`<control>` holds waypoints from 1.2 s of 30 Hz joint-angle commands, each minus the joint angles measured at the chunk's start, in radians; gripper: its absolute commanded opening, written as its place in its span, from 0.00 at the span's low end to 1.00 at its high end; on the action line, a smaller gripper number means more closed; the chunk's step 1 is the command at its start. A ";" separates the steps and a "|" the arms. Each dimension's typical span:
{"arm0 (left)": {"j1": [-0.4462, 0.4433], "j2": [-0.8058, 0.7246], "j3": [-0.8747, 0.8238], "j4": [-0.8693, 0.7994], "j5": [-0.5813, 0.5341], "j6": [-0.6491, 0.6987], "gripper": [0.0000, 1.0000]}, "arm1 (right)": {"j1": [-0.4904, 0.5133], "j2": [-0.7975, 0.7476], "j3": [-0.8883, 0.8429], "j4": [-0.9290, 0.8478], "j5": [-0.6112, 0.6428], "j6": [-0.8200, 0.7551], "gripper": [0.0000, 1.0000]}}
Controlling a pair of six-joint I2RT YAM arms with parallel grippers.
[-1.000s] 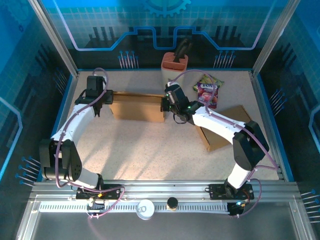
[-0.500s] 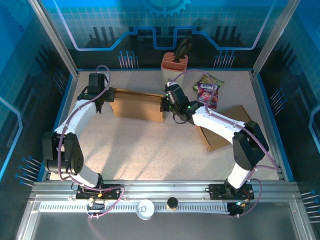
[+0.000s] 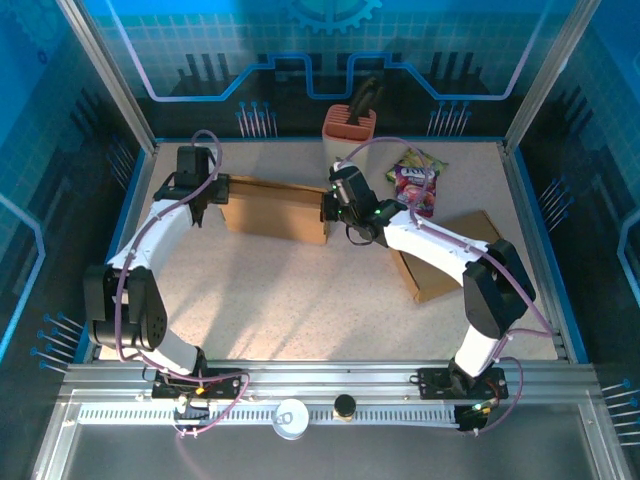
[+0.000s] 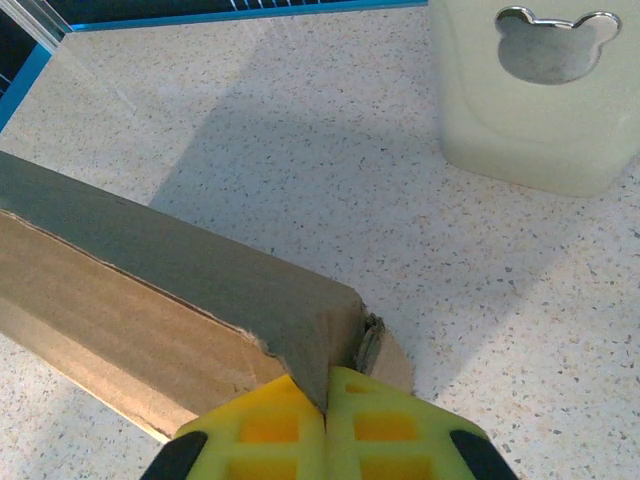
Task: Fold the paper box
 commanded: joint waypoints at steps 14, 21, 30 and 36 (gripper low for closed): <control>0.008 0.032 0.265 -0.566 0.115 -0.140 0.00 | -0.033 0.085 0.048 -0.154 -0.057 -0.073 0.00; 0.008 0.033 0.287 -0.679 0.178 -0.190 0.00 | -0.033 0.081 0.051 -0.138 -0.053 -0.114 0.00; 0.005 0.018 0.305 -0.816 0.144 -0.244 0.00 | -0.033 0.100 0.071 -0.128 -0.060 -0.187 0.00; 0.006 0.010 0.333 -0.861 0.146 -0.272 0.00 | -0.033 0.096 0.054 -0.102 -0.066 -0.235 0.00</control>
